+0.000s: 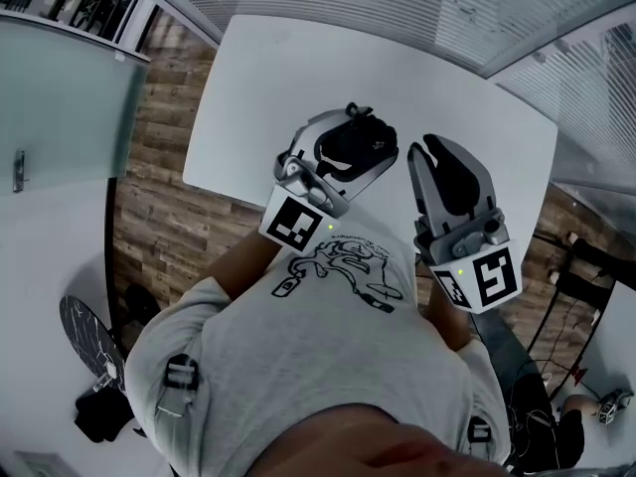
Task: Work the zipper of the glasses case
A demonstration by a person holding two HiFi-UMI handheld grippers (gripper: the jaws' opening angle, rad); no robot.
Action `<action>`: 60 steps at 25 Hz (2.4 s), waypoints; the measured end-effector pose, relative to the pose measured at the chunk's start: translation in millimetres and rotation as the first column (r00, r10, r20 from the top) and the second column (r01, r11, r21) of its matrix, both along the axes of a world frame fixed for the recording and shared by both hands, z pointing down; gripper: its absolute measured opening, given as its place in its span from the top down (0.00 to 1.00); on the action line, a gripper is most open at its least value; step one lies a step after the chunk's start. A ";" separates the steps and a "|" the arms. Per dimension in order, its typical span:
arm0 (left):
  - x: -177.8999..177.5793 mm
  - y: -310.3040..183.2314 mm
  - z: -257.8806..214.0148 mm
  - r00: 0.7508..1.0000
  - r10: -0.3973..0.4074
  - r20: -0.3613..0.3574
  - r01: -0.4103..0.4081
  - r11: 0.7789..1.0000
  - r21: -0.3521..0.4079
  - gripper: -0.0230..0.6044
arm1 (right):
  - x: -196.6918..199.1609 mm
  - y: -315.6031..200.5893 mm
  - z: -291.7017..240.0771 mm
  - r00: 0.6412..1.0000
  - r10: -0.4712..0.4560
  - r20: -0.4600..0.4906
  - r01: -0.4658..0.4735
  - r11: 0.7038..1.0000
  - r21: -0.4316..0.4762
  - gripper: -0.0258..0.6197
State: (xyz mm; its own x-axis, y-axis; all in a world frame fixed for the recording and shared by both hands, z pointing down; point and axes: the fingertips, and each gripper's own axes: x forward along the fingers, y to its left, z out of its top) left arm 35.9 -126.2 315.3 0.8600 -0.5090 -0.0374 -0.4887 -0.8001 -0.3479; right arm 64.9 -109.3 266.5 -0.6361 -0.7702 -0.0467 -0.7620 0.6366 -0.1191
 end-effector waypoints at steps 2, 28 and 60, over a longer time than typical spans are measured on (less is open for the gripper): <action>1.5 -1.1 1.6 1.000 0.000 0.006 0.000 1.000 -0.001 0.56 | -3.5 0.3 -0.3 0.999 -0.027 0.019 0.027 1.000 -0.009 0.83; 6.8 -6.3 17.4 0.993 -0.054 0.101 0.050 0.998 0.044 0.56 | -18.5 6.5 4.2 0.966 -0.171 0.194 0.191 0.978 -0.088 0.90; -3.1 2.7 5.7 0.998 0.027 0.050 -0.033 0.992 0.119 0.56 | -15.7 2.6 8.3 0.985 -0.122 0.124 0.135 0.986 -0.099 0.95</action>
State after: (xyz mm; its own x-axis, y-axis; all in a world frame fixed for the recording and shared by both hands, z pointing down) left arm 32.8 -123.5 321.0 0.8770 -0.4775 -0.0544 -0.4455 -0.7655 -0.4643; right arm 49.2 -106.7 274.7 -0.7249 -0.6871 -0.0490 -0.6515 0.7070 -0.2751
